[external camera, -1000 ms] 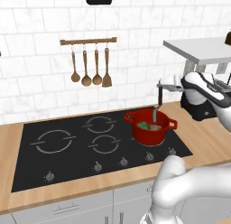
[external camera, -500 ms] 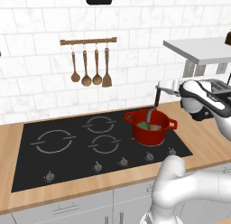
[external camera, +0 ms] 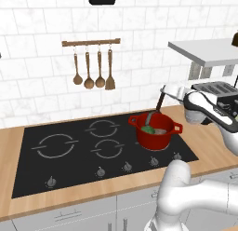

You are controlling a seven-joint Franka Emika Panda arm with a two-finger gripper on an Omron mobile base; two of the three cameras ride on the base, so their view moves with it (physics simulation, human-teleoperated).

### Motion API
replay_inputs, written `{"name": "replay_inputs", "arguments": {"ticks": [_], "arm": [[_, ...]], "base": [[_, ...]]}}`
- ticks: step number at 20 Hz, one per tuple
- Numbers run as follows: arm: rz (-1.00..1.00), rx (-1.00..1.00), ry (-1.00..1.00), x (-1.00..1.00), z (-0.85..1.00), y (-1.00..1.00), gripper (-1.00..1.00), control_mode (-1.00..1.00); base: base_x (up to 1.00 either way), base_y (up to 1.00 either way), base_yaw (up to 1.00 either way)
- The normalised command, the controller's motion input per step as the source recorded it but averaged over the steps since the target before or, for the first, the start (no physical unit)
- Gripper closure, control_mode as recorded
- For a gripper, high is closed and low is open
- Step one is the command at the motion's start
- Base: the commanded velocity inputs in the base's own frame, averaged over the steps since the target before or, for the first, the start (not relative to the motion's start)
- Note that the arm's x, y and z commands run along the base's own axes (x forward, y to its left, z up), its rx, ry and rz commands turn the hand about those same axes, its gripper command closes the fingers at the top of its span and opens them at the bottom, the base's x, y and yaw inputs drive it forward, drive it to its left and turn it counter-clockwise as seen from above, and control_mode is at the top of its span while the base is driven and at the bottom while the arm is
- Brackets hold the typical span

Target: Put the broccoli and cucumber in the pot. Retrieve the spatula and lightly stir the vegetables in the pot.

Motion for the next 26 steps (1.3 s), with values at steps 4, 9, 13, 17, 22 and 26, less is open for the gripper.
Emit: {"name": "replay_inputs", "arguments": {"ticks": [4,9,13,17,22,26], "arm": [[0.00,-0.15,-0.05,0.25,-0.23,-0.16,1.00,-1.00],[0.02,-0.19,0.00,0.25,-0.24,-0.31,1.00,-1.00],[0.01,-0.13,0.00,0.12,-0.16,-0.34,1.00,-1.00],[0.06,-0.14,0.00,0.02,-0.06,-0.31,1.00,-1.00],[0.10,-0.14,0.00,0.00,0.00,-0.38,1.00,-1.00],[0.11,-0.11,-0.02,0.05,0.00,-0.24,1.00,-1.00]], "base": [[0.00,0.00,0.00],[0.00,0.00,0.00],[0.00,0.00,0.00],[0.00,0.00,0.00],[0.00,0.00,0.00],[0.00,0.00,0.00]]}}
